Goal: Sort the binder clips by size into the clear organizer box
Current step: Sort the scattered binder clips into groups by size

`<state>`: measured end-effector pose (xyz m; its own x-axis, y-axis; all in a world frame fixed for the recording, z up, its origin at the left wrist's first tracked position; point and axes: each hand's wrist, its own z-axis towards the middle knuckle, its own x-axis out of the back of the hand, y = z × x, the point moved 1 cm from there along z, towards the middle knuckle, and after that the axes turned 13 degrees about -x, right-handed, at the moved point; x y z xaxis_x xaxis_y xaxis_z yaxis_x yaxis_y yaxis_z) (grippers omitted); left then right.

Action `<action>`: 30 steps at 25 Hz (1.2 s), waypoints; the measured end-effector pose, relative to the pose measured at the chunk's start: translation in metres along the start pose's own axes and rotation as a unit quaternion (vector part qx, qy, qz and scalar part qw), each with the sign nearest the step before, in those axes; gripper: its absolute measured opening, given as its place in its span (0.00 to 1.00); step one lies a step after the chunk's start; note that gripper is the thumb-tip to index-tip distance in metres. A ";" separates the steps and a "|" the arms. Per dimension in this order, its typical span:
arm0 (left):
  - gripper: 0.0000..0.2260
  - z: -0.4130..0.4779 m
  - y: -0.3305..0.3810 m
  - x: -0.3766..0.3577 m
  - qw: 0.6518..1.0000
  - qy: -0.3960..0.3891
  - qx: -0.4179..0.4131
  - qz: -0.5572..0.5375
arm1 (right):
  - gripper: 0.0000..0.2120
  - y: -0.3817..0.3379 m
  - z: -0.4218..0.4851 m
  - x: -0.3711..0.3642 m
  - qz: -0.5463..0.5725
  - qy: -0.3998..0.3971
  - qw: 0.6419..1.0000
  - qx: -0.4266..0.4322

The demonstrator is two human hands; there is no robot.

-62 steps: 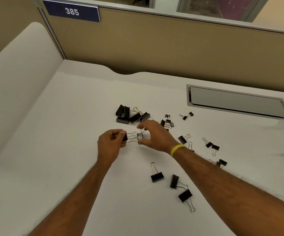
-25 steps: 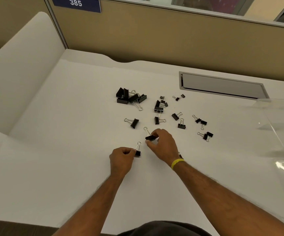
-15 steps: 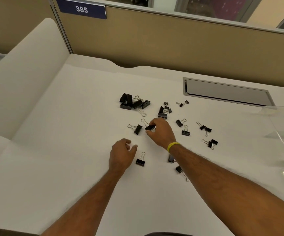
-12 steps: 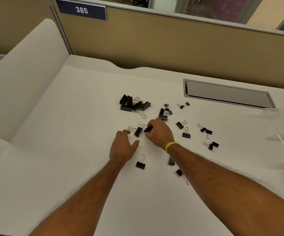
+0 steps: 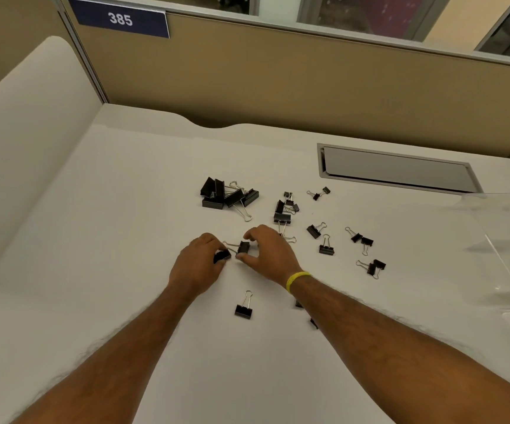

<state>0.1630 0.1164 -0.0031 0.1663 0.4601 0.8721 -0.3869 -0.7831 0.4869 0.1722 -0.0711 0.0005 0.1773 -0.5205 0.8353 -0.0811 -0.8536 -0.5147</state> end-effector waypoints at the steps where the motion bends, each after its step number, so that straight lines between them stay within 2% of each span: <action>1: 0.12 -0.002 -0.003 0.001 1.000 -0.005 -0.012 -0.002 | 0.19 0.005 0.001 0.005 0.006 0.039 0.999 -0.004; 4: 0.13 -0.004 -0.012 0.003 0.999 -0.026 -0.039 -0.004 | 0.17 0.025 0.016 0.026 0.037 0.137 0.985 -0.094; 6: 0.13 -0.005 -0.012 0.004 0.998 -0.032 -0.053 0.007 | 0.22 0.037 0.030 0.038 0.041 0.127 0.972 -0.192; 8: 0.15 -0.006 -0.010 0.004 0.998 -0.026 -0.059 0.011 | 0.28 0.042 0.041 0.040 0.017 0.089 0.964 -0.249; 11: 0.17 -0.008 -0.007 0.004 0.997 0.003 -0.071 0.011 | 0.29 0.043 0.050 0.036 -0.019 0.072 0.965 -0.252; 15: 0.15 -0.007 -0.004 0.005 0.994 0.062 -0.084 0.011 | 0.18 0.045 0.052 0.039 0.020 0.086 0.968 -0.234; 19: 0.14 -0.001 0.004 0.006 0.991 0.103 -0.077 -0.021 | 0.14 0.048 0.041 0.054 0.179 0.136 0.943 -0.245; 21: 0.14 0.002 0.012 0.006 0.990 0.112 -0.072 -0.041 | 0.11 0.045 0.034 0.065 0.254 0.135 0.926 -0.243; 24: 0.15 0.004 0.026 0.006 0.988 0.120 -0.060 -0.081 | 0.10 0.032 0.021 0.073 0.323 0.098 0.909 -0.244; 28: 0.19 0.007 0.046 0.005 0.976 0.101 -0.014 -0.193 | 0.14 0.003 -0.001 0.059 0.400 -0.016 0.877 -0.265; 30: 0.15 0.007 0.053 0.004 0.955 0.129 0.032 -0.265 | 0.16 -0.012 -0.011 0.046 0.399 -0.049 0.881 -0.251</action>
<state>0.1495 0.0739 0.0260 0.0909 0.8803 0.4656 -0.2531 -0.4318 0.8658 0.1702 -0.0856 0.0474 -0.0515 -0.9755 0.2140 -0.6374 -0.1329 -0.7590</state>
